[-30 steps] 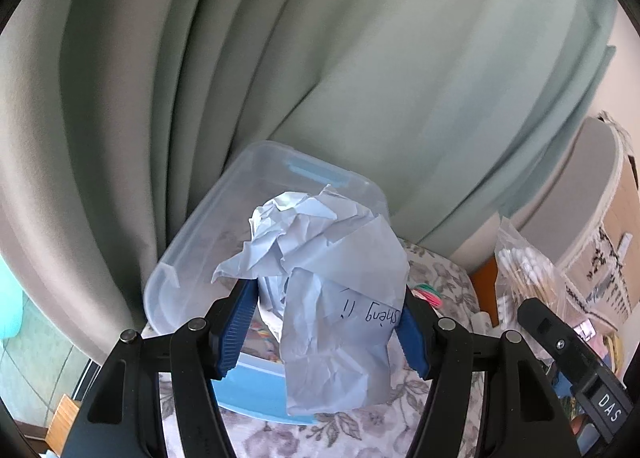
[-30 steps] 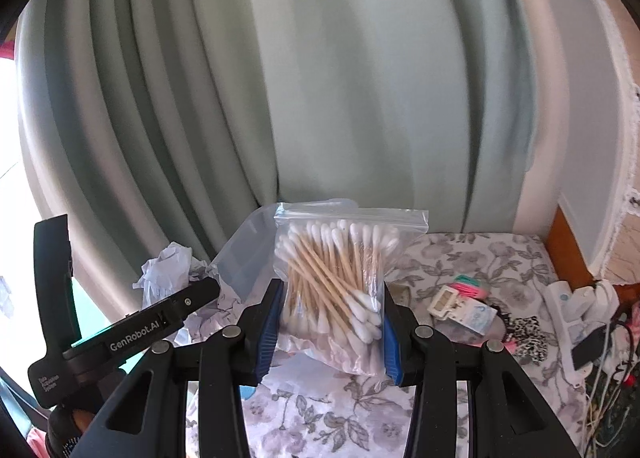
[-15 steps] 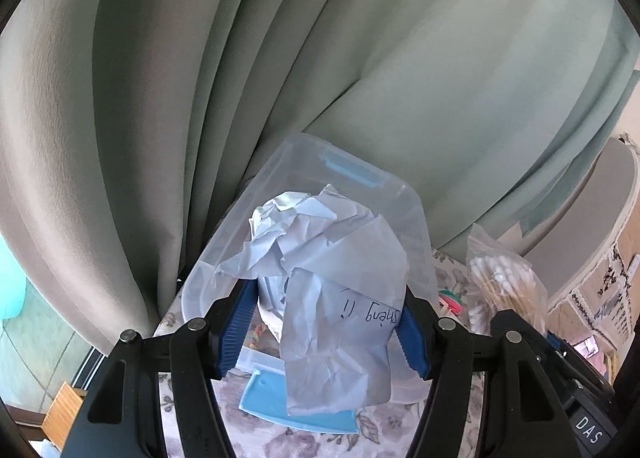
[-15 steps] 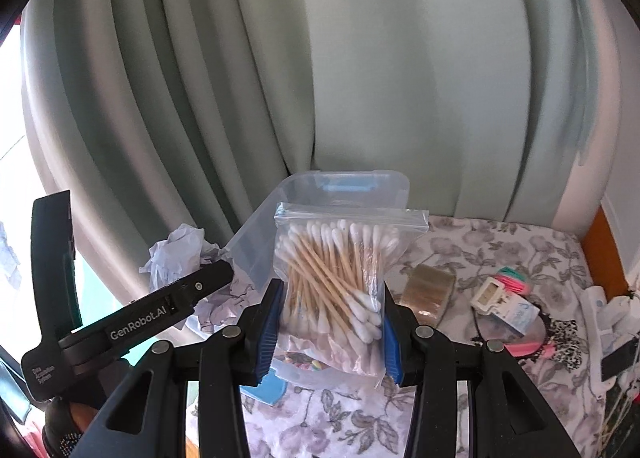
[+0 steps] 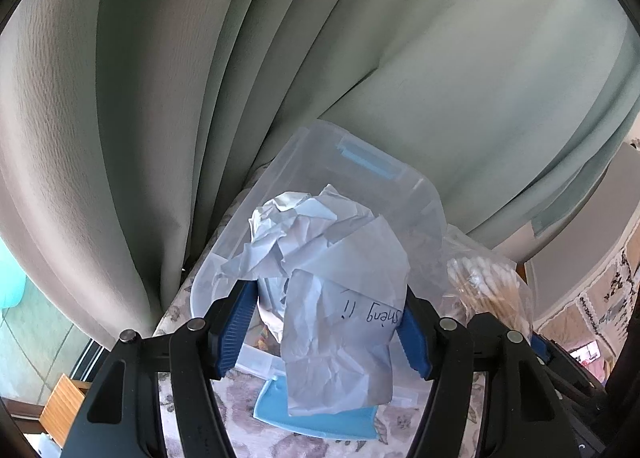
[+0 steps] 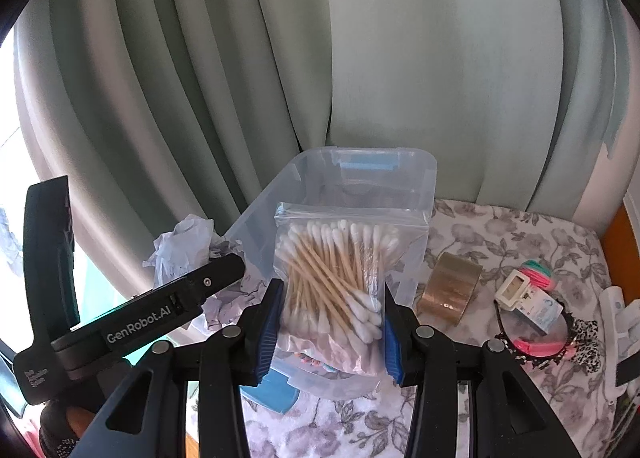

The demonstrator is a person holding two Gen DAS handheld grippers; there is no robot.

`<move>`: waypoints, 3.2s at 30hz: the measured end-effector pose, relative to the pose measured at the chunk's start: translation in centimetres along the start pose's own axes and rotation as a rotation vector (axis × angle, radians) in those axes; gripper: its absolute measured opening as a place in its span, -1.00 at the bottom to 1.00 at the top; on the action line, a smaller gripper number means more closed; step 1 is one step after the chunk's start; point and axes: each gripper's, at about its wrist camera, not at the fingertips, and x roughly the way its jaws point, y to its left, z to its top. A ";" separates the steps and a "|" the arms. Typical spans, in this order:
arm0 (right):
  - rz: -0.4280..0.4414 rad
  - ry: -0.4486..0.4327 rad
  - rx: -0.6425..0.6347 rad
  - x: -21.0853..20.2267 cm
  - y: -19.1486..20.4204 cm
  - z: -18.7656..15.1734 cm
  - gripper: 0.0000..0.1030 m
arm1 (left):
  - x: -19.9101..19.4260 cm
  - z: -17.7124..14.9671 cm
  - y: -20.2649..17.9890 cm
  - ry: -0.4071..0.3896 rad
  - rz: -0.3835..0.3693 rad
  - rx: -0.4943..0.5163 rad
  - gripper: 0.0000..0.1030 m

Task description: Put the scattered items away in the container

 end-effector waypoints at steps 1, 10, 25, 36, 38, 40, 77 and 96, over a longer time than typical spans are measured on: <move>0.001 0.003 -0.001 0.1 0.0 0.0 -0.07 | 0.0 0.0 0.0 0.001 0.001 -0.002 0.31; 0.004 0.029 -0.004 1.0 0.2 -0.3 -0.07 | 1.0 0.4 0.0 0.014 0.006 -0.024 0.39; 0.010 0.057 -0.034 1.6 0.7 -0.8 0.13 | 1.0 0.3 -0.3 0.033 0.004 -0.042 0.53; 0.001 0.060 -0.021 1.0 0.4 -1.2 0.32 | 1.0 0.5 -0.9 0.032 0.011 -0.031 0.58; -0.004 0.056 -0.019 0.8 0.2 -1.4 0.46 | 0.9 0.5 -1.0 0.030 0.014 -0.031 0.65; -0.007 0.045 -0.018 0.4 0.0 -1.5 0.57 | 0.8 0.6 -1.0 0.029 0.015 -0.028 0.66; -0.094 -0.200 0.169 -10.3 -8.9 -4.0 1.00 | -6.1 -1.7 -12.3 -0.214 0.017 0.278 0.99; -0.210 -0.271 0.332 -14.1 -16.9 -7.6 1.00 | -3.2 -5.8 -19.8 -0.108 -0.138 0.395 0.99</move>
